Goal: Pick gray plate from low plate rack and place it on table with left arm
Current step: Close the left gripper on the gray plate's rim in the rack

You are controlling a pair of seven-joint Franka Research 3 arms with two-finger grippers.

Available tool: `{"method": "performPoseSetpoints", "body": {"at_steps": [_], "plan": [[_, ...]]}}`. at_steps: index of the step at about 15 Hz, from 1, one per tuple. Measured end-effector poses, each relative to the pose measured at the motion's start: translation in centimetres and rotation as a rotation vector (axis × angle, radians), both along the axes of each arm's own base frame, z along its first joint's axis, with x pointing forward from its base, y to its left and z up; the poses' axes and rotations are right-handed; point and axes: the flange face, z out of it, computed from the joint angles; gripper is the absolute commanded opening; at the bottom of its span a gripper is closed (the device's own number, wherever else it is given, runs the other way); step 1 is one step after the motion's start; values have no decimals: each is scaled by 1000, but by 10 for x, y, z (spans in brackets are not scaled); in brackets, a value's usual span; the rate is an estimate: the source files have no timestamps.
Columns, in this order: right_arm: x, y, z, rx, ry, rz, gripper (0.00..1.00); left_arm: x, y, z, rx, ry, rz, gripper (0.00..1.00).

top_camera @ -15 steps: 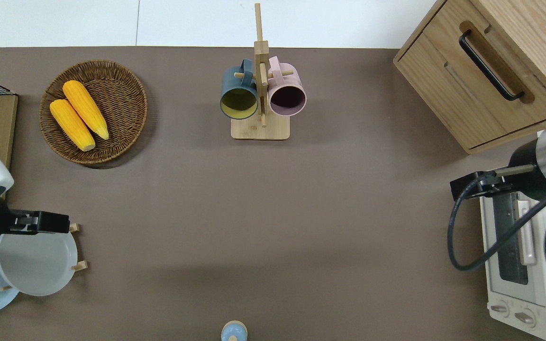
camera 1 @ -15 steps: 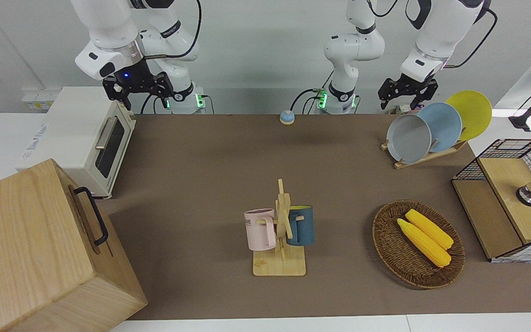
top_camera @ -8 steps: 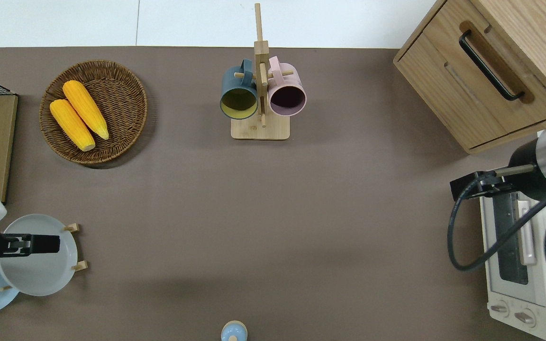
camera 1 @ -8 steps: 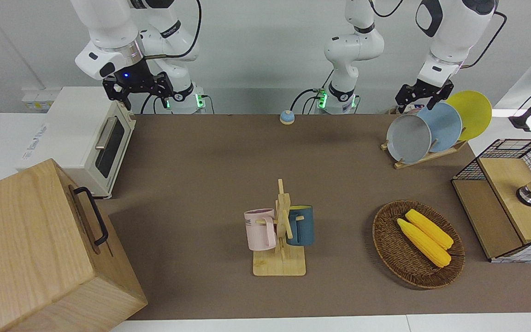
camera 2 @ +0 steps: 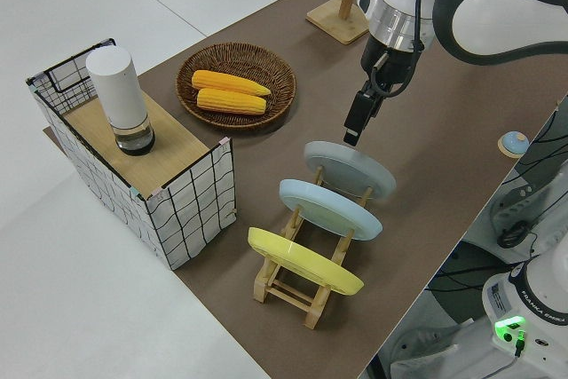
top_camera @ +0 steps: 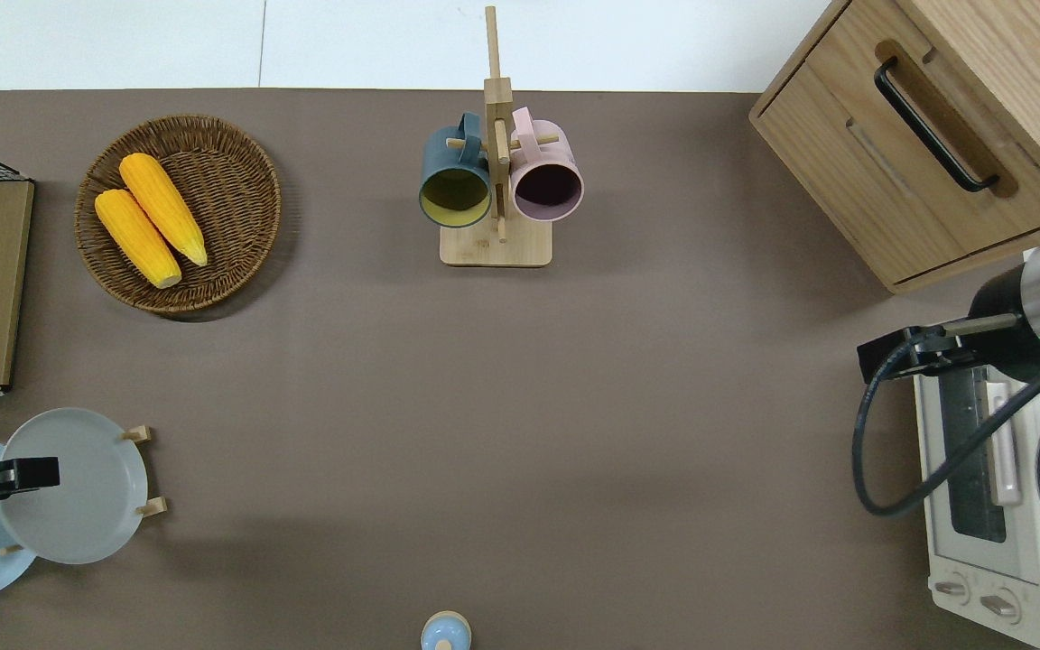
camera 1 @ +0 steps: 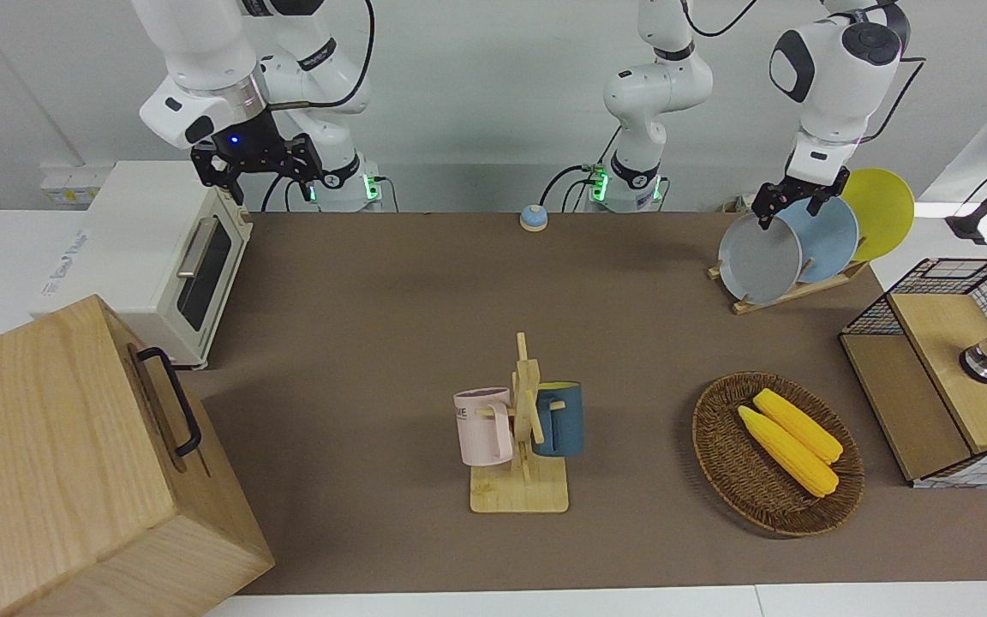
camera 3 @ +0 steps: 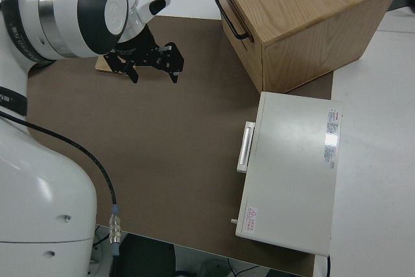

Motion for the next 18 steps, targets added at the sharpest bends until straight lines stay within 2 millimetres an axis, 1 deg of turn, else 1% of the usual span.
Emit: {"method": "performPoseSetpoints", "body": {"at_steps": [2,4,7,8,9,10,11,12,14,18], "plan": [[0,0,0,0,0,0,983,-4,10,-13,1,-4,18,998],[0,0,0,0,0,0,983,-8,15,-26,1,-5,26,1000],[0,0,0,0,0,0,983,-12,13,-43,-1,-3,27,989],[0,0,0,0,0,0,983,-13,13,-47,8,-4,24,890],[0,0,0,0,0,0,983,-13,13,-49,20,-3,19,642],[0,0,0,0,0,0,983,-14,14,-51,25,-2,20,482],[0,0,0,0,0,0,983,-14,14,-51,26,-2,20,278],[0,0,0,0,0,0,983,-14,13,-51,27,-2,20,151],[0,0,0,0,0,0,983,-14,14,-51,42,-2,10,11],[0,0,0,0,0,0,983,-11,12,-46,59,-18,-3,0]]}}
